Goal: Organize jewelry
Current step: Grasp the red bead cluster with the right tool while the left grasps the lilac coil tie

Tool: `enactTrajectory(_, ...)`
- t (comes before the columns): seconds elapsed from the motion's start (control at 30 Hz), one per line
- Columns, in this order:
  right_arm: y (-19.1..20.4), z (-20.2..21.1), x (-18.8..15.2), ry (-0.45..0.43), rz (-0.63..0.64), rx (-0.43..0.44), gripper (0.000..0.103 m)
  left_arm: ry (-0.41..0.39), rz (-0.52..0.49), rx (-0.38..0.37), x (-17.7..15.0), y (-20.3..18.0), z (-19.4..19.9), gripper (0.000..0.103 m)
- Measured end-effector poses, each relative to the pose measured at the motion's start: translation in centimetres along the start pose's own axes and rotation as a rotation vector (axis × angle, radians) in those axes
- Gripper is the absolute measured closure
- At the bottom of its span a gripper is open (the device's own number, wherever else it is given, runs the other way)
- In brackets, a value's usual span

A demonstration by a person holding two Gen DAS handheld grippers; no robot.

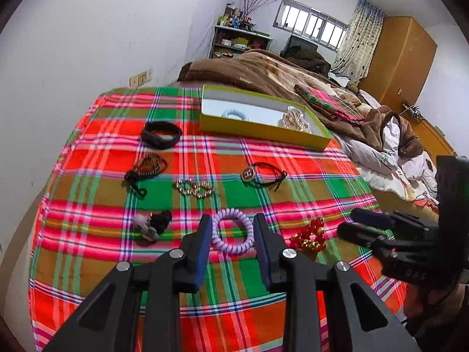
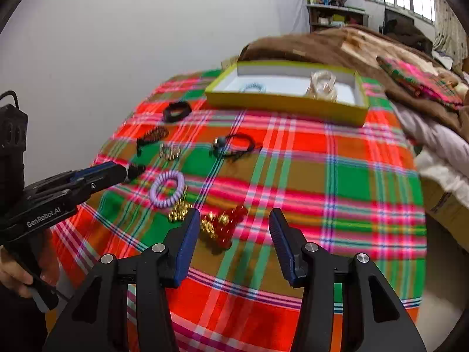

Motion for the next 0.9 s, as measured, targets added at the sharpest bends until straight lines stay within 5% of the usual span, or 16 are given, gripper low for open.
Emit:
enactTrajectory(0.4, -0.2, -3.0, -0.6, 0.065, -0.038, 0.027, 0.053, 0.061, 0.031, -0.013, -1.0, 0.8, -2.6, 0.069)
enactTrajectory(0.53, 0.0, -4.1, -0.6, 0.084, -0.038, 0.024, 0.074, 0.082, 0.027, -0.013, -1.0, 0.8, -3.7, 0.069)
enactTrajectory(0.9, -0.8, -3.6, -0.2, 0.054, -0.039, 0.017, 0.083, 0.115, 0.023, -0.019, -1.4, 0.6, -5.6, 0.069)
Point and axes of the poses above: each gripper's, at about its wrist camera, not at the fingertips, and z roughly against the way its jaws point, y to its left, x to its top, the point moved 6 cm from there along -z, roughly the way its jaws point, and after that the axes turned 4 degrees about -z, right-handed, at the moved point
